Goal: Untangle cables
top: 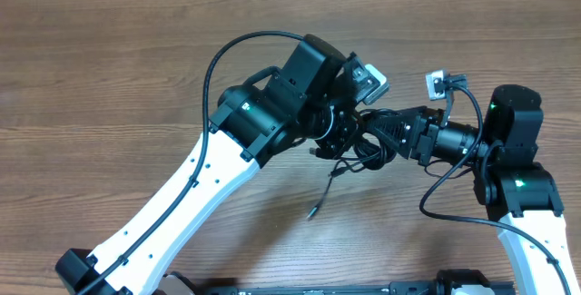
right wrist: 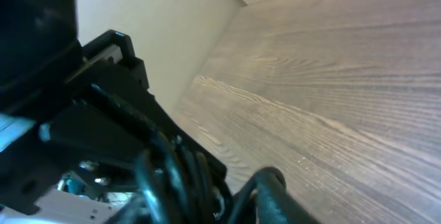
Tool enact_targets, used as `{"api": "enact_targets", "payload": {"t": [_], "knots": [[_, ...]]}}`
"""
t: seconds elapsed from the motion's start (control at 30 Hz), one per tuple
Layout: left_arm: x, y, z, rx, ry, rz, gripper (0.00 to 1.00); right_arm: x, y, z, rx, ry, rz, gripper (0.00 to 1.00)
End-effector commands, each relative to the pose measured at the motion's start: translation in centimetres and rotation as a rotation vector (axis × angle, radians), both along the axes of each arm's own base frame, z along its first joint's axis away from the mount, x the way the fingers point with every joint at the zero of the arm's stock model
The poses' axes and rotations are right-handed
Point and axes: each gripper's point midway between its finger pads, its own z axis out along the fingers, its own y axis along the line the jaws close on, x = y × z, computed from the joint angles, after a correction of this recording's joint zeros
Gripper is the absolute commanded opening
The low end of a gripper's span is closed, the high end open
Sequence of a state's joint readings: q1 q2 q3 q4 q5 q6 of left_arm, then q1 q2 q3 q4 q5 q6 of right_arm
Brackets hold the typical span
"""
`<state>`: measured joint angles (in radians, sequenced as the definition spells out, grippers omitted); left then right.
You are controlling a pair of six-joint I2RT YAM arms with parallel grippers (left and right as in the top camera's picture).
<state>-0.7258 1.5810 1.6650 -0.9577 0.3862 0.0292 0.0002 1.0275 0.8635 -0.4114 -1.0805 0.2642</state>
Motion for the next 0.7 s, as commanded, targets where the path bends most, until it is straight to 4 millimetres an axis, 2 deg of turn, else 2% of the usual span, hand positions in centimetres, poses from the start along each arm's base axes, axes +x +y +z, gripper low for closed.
{"api": "enact_targets", "payload": {"t": [0.0, 0.23, 0.27, 0.37, 0.47, 0.53, 0.67], "knots": [[0.6, -0.2, 0.4, 0.01, -0.065, -0.025, 0.04, 0.0, -0.1, 0.3, -0.004, -0.017, -0.006, 0.25], [1.6, -0.6, 1.2, -0.015, -0.115, -0.01, 0.04, 0.0, -0.1, 0.1, -0.004, -0.006, -0.006, 0.25], [1.9, -0.5, 1.3, -0.012, -0.128, 0.0, 0.04, -0.1, -0.1, 0.0, -0.006, -0.004, -0.005, 0.26], [2.4, -0.5, 1.6, -0.013, -0.154, 0.016, 0.04, 0.0, -0.2, -0.2, -0.011, 0.008, -0.013, 0.37], [2.6, -0.7, 1.8, -0.022, -0.166, 0.015, 0.04, 0.2, -0.4, -0.7, -0.028, 0.023, -0.039, 0.4], [2.6, -0.7, 1.8, -0.018, -0.178, 0.003, 0.04, 0.2, -0.4, -0.7, -0.03, 0.026, -0.042, 0.39], [2.6, -0.6, 1.7, -0.01, -0.183, -0.007, 0.04, 0.2, -0.4, -0.7, -0.03, 0.026, -0.043, 0.25]]}}
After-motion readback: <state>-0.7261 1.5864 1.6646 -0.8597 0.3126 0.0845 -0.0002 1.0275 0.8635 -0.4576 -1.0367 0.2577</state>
